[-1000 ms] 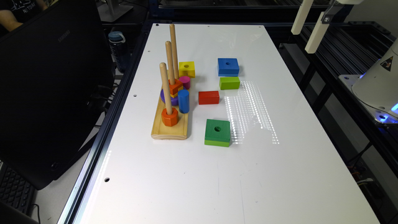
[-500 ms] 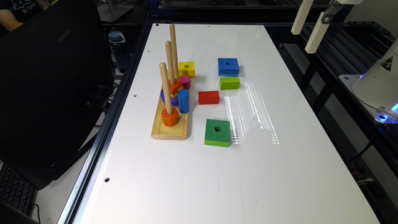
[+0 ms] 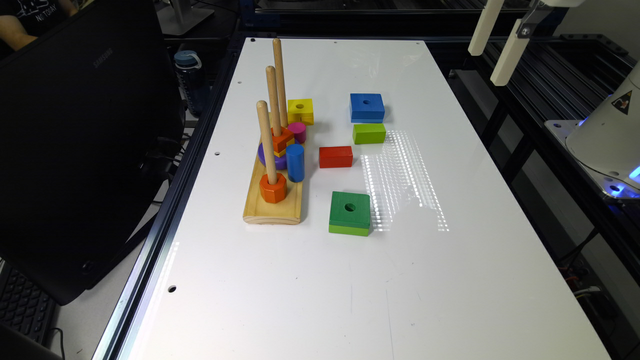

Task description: Pick up green block.

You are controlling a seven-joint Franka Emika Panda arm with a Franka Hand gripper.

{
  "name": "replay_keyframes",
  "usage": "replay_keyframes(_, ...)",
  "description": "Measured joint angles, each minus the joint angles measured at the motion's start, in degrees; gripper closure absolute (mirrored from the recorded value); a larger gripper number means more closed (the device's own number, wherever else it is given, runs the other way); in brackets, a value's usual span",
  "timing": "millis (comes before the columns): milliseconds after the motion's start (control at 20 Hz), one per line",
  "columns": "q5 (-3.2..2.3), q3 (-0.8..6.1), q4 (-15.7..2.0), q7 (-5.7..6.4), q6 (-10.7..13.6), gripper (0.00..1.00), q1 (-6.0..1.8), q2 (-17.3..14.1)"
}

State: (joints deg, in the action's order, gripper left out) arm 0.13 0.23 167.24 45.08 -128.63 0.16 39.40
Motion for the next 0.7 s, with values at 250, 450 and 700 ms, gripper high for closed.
replay_keyframes(250, 0.00, 0.00, 0.00, 0.00, 0.0, 0.00, 0.01, 0.0)
replay_keyframes(450, 0.30, 0.25, -0.04, 0.08, -0.1, 0.00, 0.30, 0.0)
replay_keyframes(700, 1.38, 1.57, -0.28, 1.40, -0.4, 0.00, 1.39, 0.0)
